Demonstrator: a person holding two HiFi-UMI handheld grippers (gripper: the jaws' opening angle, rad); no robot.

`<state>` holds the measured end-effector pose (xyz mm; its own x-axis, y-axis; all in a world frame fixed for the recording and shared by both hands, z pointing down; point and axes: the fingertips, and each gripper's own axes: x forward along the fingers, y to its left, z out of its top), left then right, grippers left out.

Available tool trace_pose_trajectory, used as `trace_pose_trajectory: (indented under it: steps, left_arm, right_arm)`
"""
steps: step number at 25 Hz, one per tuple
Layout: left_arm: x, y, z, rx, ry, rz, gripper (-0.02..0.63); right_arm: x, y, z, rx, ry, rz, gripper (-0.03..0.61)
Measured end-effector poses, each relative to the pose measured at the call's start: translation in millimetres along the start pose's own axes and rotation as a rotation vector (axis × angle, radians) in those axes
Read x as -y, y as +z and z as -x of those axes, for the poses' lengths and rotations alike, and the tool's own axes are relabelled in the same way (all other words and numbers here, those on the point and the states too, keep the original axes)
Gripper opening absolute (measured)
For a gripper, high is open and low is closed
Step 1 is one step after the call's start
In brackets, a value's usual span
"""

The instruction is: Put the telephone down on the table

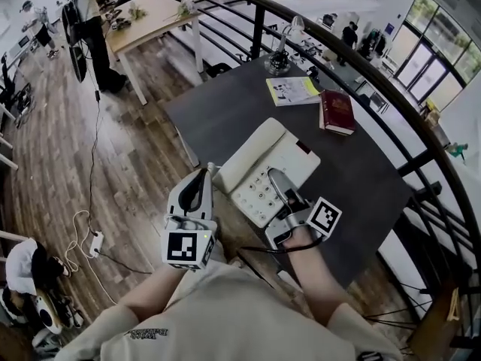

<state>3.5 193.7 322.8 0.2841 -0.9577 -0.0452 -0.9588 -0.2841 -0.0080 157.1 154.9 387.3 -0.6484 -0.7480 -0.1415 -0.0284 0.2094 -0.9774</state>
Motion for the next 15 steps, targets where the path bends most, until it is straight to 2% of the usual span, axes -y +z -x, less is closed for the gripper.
trace_pose_trajectory:
  steps: [8, 15]
  left_arm:
    - [-29.1, -10.4, -33.0, 0.016, 0.013, -0.003, 0.003]
    - [-73.0, -25.9, -84.1, -0.006, -0.013, -0.029, 0.003]
  right_arm:
    - [12.3, 14.2, -43.2, 0.011, 0.012, -0.015, 0.196]
    - [43.2, 25.8, -95.8, 0.032, -0.023, -0.005, 0.196]
